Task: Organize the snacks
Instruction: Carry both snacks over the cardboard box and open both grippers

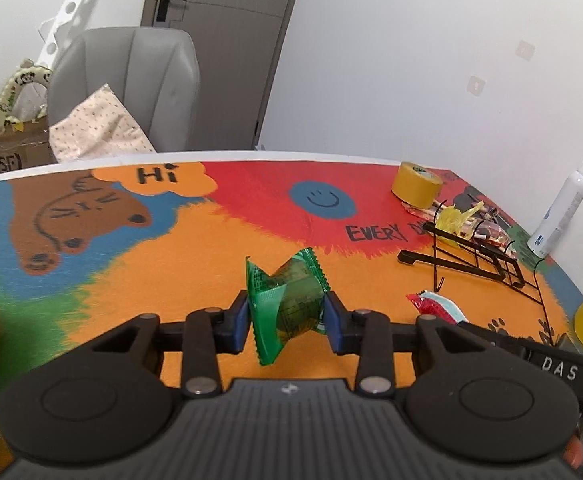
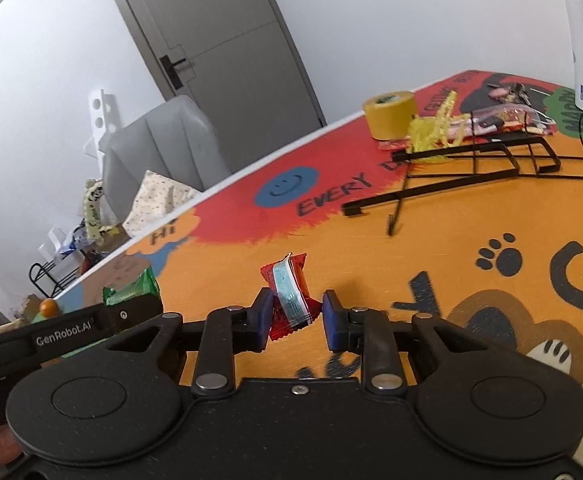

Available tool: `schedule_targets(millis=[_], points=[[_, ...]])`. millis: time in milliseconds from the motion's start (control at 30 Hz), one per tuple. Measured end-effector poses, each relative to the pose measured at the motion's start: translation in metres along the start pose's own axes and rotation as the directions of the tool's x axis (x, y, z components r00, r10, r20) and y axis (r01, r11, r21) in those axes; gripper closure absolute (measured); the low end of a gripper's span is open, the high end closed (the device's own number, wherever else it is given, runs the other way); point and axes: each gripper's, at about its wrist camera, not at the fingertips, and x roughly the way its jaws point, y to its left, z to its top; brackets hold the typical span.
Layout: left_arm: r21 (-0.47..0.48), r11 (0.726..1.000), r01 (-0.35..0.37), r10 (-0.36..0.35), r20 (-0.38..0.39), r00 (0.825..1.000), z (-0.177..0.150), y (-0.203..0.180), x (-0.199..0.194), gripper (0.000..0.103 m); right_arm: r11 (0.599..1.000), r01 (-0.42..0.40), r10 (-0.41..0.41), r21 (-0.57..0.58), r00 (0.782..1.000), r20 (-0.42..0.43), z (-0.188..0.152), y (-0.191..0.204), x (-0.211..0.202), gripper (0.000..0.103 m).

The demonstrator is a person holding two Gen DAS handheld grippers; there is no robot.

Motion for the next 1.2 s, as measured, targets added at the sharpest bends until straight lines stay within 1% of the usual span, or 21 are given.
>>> schedule_targets(millis=[200, 367, 533, 667, 967, 1200], points=[[-0.026, 1.000, -0.014, 0.015, 0.042, 0.999, -0.001, 0.017, -0.035, 0.066, 0.999, -0.028, 0.029, -0.020, 0.999, 0.020, -0.004, 0.022, -0.018, 0.078], [-0.051, 0.999, -0.006, 0.010, 0.075, 0.997, -0.002, 0.028, -0.061, 0.066, 0.998, -0.046, 0.048, -0.052, 0.998, 0.041, -0.004, 0.042, -0.033, 0.078], [-0.045, 0.999, -0.014, 0.018, 0.095, 0.995, -0.003, 0.037, -0.084, 0.066, 0.995, -0.066, 0.069, -0.073, 0.996, 0.051, -0.007, 0.058, -0.043, 0.078], [-0.058, 0.998, -0.030, 0.037, 0.116, 0.993, -0.001, 0.049, -0.103, 0.066, 0.992, -0.081, 0.086, -0.095, 0.995, 0.051, -0.010, 0.074, -0.047, 0.078], [-0.091, 0.993, -0.070, 0.081, 0.128, 0.989, 0.001, 0.086, -0.134, 0.066, 0.984, -0.122, 0.128, -0.132, 0.991, 0.034, -0.015, 0.110, -0.046, 0.078], [-0.089, 0.990, -0.108, 0.118, 0.124, 0.985, 0.005, 0.115, -0.153, 0.066, 0.974, -0.150, 0.154, -0.167, 0.988, 0.014, -0.018, 0.138, -0.042, 0.078]])
